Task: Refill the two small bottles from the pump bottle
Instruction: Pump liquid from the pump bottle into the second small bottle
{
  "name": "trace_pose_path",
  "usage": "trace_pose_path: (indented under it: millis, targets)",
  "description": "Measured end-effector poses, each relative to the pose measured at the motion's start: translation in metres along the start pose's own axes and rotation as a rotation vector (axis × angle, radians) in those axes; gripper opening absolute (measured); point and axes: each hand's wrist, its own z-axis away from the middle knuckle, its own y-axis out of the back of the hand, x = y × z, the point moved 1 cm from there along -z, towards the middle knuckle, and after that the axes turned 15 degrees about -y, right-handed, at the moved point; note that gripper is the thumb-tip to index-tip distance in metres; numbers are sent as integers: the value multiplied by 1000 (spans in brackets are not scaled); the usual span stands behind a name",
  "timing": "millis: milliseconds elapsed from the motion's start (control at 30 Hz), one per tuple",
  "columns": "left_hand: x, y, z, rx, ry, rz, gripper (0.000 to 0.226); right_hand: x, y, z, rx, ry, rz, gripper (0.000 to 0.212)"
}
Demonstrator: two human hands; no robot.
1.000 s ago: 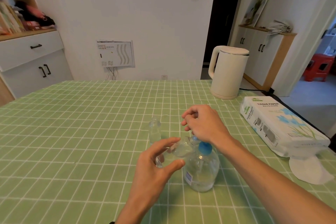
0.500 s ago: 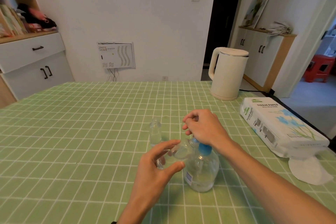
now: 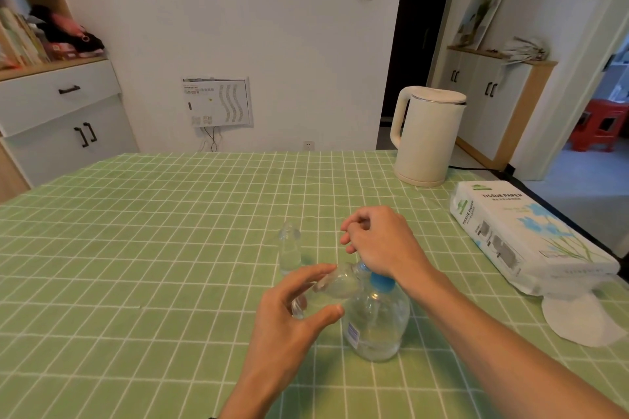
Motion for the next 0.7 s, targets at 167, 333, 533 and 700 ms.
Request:
trace_pose_path:
  millis: [167, 333, 533, 700]
  targets:
    - [2, 0, 1, 6, -8, 6, 65, 0, 2, 3, -2, -16, -7, 28]
    - [7, 0, -2, 2, 16, 19, 61, -7, 7, 1, -10, -2, 56, 21]
    - [11, 0, -5, 7, -2, 23, 53, -7, 6, -1, -21, 14, 47, 22]
    - [0, 0, -3, 5, -14, 0, 58, 0, 0, -2, -17, -25, -4, 25]
